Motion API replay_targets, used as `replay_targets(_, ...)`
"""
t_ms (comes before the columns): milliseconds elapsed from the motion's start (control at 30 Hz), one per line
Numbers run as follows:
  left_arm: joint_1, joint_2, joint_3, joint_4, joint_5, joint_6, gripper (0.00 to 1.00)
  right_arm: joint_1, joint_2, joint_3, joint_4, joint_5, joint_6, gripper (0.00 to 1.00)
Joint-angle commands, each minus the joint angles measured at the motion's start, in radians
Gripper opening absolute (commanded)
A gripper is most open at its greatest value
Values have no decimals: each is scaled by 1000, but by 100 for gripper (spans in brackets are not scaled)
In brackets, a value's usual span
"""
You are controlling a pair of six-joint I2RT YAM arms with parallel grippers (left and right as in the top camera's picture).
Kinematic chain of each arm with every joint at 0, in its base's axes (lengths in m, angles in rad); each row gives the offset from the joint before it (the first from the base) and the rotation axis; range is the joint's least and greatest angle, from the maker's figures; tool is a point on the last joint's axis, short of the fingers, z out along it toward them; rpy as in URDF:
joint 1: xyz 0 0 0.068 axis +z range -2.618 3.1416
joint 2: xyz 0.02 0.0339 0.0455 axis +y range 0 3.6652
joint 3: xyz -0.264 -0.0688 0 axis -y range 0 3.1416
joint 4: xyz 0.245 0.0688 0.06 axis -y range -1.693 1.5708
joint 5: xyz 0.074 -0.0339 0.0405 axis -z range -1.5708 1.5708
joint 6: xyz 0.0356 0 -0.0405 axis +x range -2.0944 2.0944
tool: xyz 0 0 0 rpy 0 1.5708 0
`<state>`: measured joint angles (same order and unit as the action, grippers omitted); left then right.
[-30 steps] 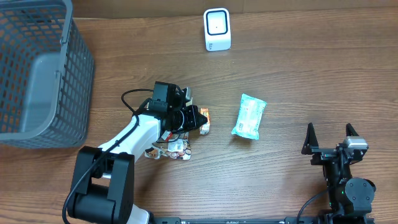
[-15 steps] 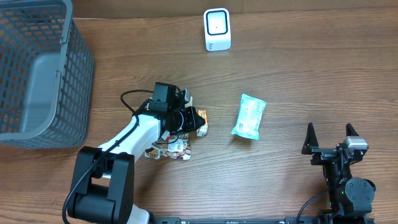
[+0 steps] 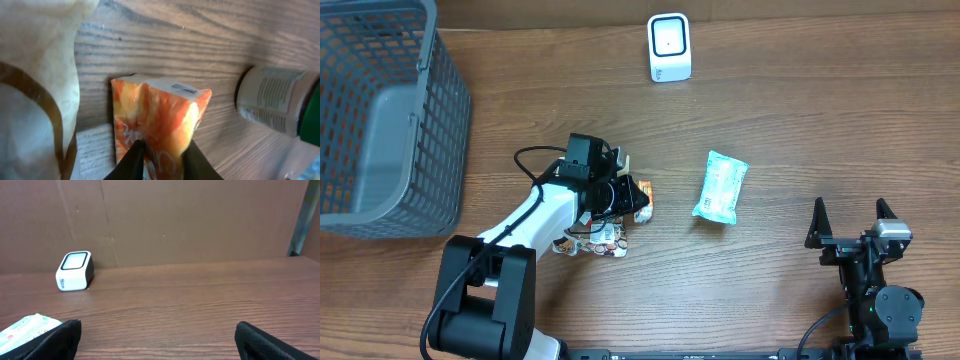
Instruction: Scan the item barcode
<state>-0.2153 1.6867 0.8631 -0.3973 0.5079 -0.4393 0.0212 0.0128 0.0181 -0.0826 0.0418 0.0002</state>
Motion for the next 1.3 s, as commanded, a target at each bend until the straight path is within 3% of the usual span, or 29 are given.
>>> replay_targets(0, 0, -28, 53, -39, -34, 50, 15, -4, -10, -10, 4, 8, 3, 100)
replay_targets(100, 0, -48, 86, -87, -74, 52, 13, -4, -10, -10, 5, 8, 3, 100)
replay_targets(200, 0, -58, 96, -114, -105, 59, 4, -4, -10, -10, 4, 8, 3, 100)
replay_targets(433, 0, -58, 96, -179, -228, 58, 4, -4, -10, -10, 4, 8, 3, 100)
replay_targets(667, 0, -58, 97, -177, -234, 58, 5, -4, -10, -10, 4, 8, 3, 100)
replay_targets(1267, -2, -62, 253, -302, -227, 59, 34, -4, -10, -10, 4, 8, 3, 100)
